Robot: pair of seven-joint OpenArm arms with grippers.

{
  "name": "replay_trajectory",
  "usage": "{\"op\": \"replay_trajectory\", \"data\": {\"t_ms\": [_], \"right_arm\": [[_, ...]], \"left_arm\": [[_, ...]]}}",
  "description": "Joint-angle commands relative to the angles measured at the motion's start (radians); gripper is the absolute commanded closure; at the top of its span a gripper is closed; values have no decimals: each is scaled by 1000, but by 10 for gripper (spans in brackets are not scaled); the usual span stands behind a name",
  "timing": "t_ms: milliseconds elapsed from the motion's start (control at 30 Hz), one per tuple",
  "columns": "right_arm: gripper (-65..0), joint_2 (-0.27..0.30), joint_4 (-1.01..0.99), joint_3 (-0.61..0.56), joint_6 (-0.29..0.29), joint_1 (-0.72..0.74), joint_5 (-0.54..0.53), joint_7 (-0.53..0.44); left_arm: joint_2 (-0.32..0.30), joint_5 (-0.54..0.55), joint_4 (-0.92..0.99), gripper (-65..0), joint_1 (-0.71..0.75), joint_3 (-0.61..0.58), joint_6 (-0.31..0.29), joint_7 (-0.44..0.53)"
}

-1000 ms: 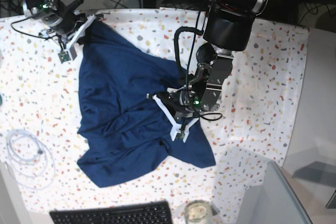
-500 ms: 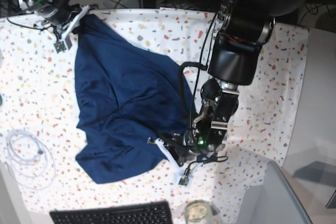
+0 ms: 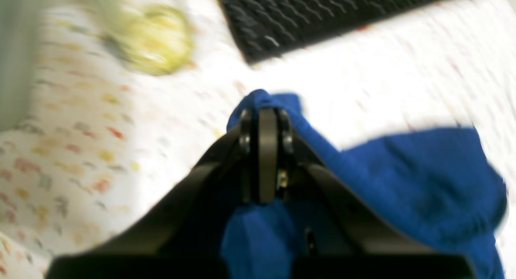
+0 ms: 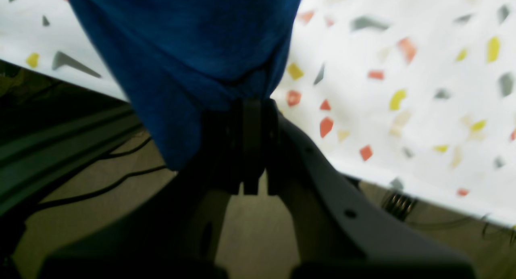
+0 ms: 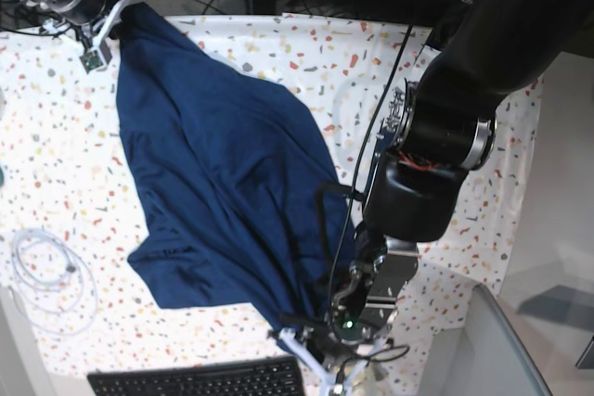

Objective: Layout the t-shirt on the table in an organized manner, then fold the t-shirt properly
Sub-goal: 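Pull the grasped fabric with the left gripper away from the right gripper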

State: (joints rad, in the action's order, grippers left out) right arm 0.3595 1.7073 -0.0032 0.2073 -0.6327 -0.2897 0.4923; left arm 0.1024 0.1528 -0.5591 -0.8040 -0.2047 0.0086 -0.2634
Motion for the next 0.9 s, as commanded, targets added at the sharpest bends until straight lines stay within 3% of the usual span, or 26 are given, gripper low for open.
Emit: {"op": "replay_trajectory", "data": {"t_ms": [0, 67, 333, 367, 500, 633, 733, 867], "right_arm": [[0, 16, 30, 32, 4, -14, -7, -19], [0, 11, 49, 73, 4, -19, -7, -19], [0, 13, 70, 121, 4, 0, -7, -19], [0, 13, 70, 118, 4, 9, -7, -19], [0, 11, 69, 114, 4, 15, -7, -19], [0, 11, 69, 113, 4, 17, -7, -19], [0, 11, 67, 113, 4, 17, -7, -19], [0, 11, 66, 113, 4, 30, -7, -19]], "left_arm": [[29, -5, -11, 0, -61, -2, 0, 54], [55, -6, 11, 0, -82, -2, 0, 85], [55, 3, 50, 0, -116, -2, 1, 128], [55, 3, 50, -25, -114, -2, 1, 128], [55, 3, 49, -314, -91, 7, 1, 120], [55, 4, -29, -462, -2, 7, 1, 118], [55, 4, -181, -467, 142, 7, 1, 62], [44, 6, -427, -413, 375, 15, 1, -70]]}}
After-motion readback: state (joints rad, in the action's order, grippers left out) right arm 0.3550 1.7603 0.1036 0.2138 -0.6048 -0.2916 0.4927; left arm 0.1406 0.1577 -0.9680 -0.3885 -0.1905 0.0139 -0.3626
